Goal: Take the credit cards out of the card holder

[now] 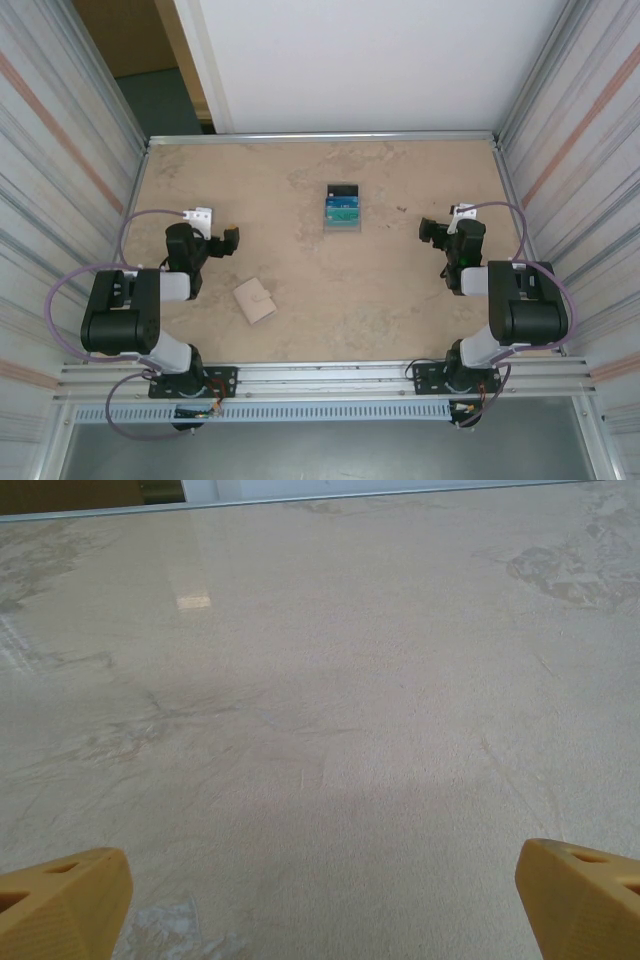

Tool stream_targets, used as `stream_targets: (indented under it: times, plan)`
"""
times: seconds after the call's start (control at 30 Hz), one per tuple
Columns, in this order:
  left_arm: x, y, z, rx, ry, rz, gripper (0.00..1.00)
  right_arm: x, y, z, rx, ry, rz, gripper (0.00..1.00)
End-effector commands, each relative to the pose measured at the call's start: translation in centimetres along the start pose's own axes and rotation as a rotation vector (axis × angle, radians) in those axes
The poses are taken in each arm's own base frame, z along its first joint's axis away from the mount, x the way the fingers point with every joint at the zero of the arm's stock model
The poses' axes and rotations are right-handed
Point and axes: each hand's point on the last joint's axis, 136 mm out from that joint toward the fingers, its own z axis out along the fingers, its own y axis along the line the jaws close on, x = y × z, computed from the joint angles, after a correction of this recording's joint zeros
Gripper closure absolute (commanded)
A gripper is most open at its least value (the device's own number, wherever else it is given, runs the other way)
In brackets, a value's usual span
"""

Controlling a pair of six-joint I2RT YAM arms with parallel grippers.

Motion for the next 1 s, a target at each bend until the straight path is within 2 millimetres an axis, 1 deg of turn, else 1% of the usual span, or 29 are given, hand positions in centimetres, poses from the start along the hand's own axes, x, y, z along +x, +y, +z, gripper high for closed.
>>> stream_targets:
  times: [0.0, 0.8, 0.87, 0.97]
  plan:
    - [-1.05, 0.0, 0.28, -0.006, -0.024, 0.005, 0.01, -0.15, -0.19, 0.17, 0.009, -0.001, -0.008, 0.01]
    - [-1.09, -0.01, 0.27, -0.006, -0.025, 0.004, 0.01, -0.16, -0.25, 0.13, 0.004, 0.0, -0.002, 0.01]
    - [-1.11, -0.03, 0.26, -0.005, -0.025, 0.003, 0.01, -0.26, -0.2, 0.1, 0.003, -0.003, -0.003, 0.01]
    - [-1.26, 0.1, 0.23, -0.013, -0.03, 0.001, 0.01, -0.89, -0.63, -0.07, 0.023, 0.0, 0.015, 0.01]
